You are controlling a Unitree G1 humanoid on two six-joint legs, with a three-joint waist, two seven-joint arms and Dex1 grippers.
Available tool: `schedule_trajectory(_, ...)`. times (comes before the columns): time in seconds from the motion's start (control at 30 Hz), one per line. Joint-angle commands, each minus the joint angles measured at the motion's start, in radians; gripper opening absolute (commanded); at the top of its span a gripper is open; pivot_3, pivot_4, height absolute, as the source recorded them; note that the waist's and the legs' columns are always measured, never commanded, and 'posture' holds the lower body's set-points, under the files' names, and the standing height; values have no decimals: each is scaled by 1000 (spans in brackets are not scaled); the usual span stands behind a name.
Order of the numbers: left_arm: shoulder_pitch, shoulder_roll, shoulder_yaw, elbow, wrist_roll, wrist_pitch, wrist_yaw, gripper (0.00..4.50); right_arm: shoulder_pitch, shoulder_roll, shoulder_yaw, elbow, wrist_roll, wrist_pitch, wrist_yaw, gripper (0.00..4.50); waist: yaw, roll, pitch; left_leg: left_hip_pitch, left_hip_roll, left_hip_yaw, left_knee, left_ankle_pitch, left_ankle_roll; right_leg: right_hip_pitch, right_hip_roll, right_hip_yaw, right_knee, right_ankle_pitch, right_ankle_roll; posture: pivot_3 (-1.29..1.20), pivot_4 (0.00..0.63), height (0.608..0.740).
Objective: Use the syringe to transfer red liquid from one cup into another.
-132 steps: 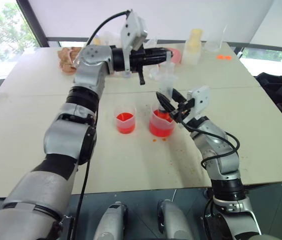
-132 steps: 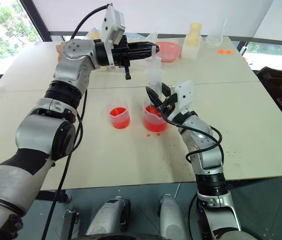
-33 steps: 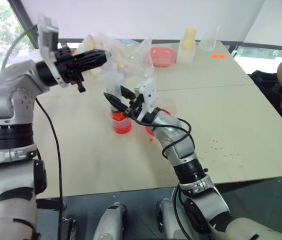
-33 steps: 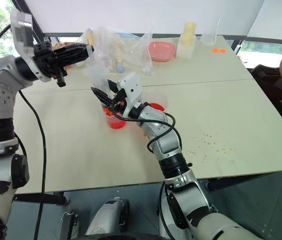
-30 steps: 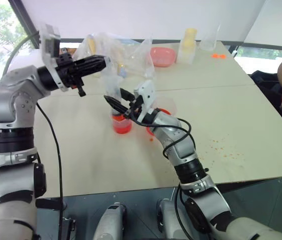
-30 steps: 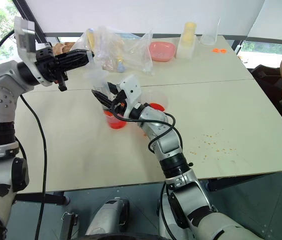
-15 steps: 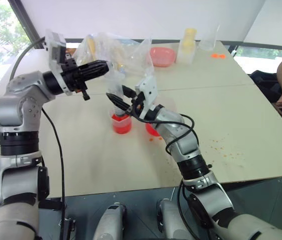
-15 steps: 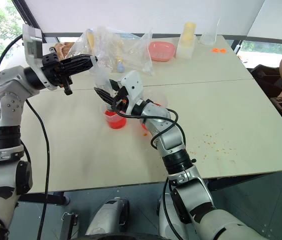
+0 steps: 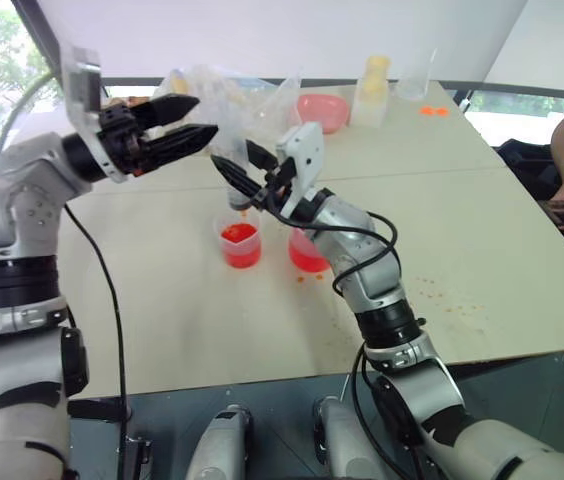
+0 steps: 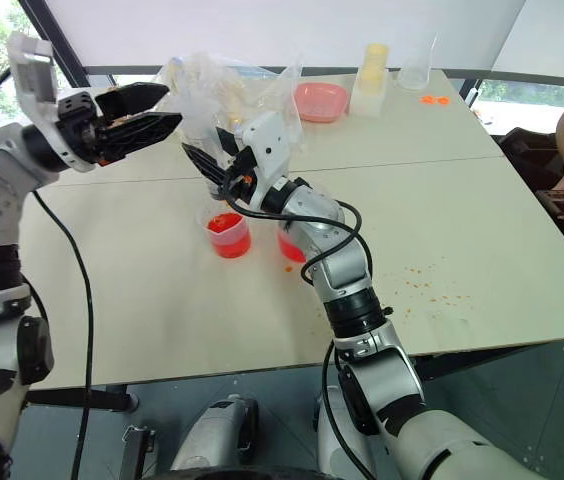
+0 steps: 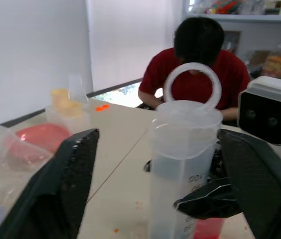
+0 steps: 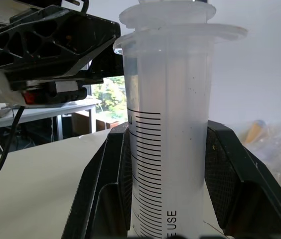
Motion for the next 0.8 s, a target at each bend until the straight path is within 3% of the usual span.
schedule_trajectory(0.03, 29, 29, 62, -40, -53, 60, 39, 4051, -55, 40, -45, -97, 83, 21, -23, 1426, 1, 0, 0, 0, 0, 0, 0, 0, 0, 0, 0, 0, 0, 0, 0, 0, 150, 740)
schedule_trajectory(0.2, 151, 59, 44, -206, -111, 130, 13, 4051, -135, -29, -245, -120, 283, 265, -136, 1426, 9, 0, 0, 0, 1, -1, 0, 0, 0, 1, -1, 0, 0, 0, 0, 0, 150, 740)
schedule_trajectory(0.37, 304, 107, -5, -429, -184, 202, -35, 4051, -242, -316, -571, -145, 644, 719, -349, 1426, 37, 0, 0, -2, -1, -1, 0, 0, -1, 1, -6, 0, -3, 0, 0, 0, 150, 740)
schedule_trajectory(0.5, 391, 63, -104, -552, -112, 158, 56, 4051, -268, -523, -708, -77, 731, 948, -481, 1426, 34, 0, 0, -2, -1, 1, -3, 0, 0, 2, -7, 0, -7, -2, -4, 0, 150, 740)
schedule_trajectory(0.67, 404, -31, -199, -612, -90, 114, 115, 4051, -255, -681, -746, 55, 714, 1278, -582, 1426, 26, 0, 0, -1, 0, 9, -2, -1, 1, 2, -5, 1, -7, -2, -4, 0, 150, 740)
schedule_trajectory(0.8, 442, -15, -262, -623, -40, 55, 65, 4051, -156, -747, -672, 91, 694, 1422, -557, 1426, 26, 0, 0, -1, 1, 11, 0, -2, 4, 3, -3, 3, -7, -2, -4, 0, 150, 740)
